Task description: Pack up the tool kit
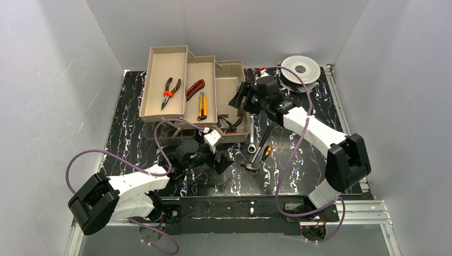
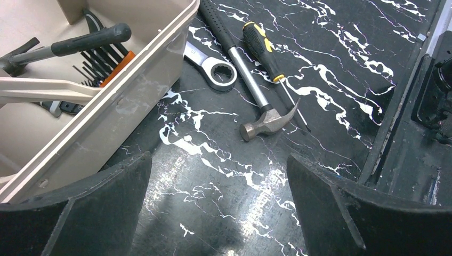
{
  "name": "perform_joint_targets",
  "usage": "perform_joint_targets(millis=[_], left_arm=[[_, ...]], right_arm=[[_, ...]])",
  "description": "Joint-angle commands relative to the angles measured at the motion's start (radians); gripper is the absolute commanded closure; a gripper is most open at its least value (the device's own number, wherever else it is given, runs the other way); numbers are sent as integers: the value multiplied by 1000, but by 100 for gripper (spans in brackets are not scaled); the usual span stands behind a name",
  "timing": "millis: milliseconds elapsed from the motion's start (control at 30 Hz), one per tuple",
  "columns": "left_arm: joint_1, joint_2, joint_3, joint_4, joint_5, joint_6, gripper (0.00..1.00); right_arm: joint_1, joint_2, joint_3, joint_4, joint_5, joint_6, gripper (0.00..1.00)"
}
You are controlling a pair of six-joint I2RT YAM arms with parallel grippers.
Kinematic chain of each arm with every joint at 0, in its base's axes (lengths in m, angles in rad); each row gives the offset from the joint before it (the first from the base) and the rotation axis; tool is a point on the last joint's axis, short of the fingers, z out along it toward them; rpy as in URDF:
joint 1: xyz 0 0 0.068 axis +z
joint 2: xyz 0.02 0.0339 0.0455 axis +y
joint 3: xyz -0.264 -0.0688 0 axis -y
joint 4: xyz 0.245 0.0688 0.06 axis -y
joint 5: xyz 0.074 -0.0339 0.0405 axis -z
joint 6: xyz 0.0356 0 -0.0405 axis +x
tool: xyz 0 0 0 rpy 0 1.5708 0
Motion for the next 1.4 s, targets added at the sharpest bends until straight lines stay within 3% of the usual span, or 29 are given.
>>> perform_joint_targets(millis=[0, 167, 267, 433, 700, 1167, 1200, 1300, 1367], left_arm=[[-5, -37, -1, -10, -10, 11, 2], [-6, -43, 1, -13, -3, 5, 2], [-6, -43, 1, -12, 1, 2, 2], [-5, -33, 5, -14, 4, -1, 2], [-6, -16, 9, 2, 14, -13, 2], [-6, -5, 14, -7, 9, -11, 2], [-6, -7, 14, -7, 9, -10, 2], [-5, -11, 13, -13, 5, -7, 2], [-5, -18, 11, -18, 0, -5, 2]], right_arm=[[6, -111, -29, -22, 26, -45, 25], [4, -209, -116, -169, 134, -71, 27], [4, -272, -186, -294, 292, -58, 27], [3, -350, -304, -448, 455, 92, 27], [4, -307, -450, -406, 379, 165, 31], [17, -82, -399, -369, 313, 144, 40], [17, -70, -391, -369, 312, 141, 45], [17, -50, -372, -397, 334, 145, 98], [17, -91, -395, -393, 366, 154, 99]])
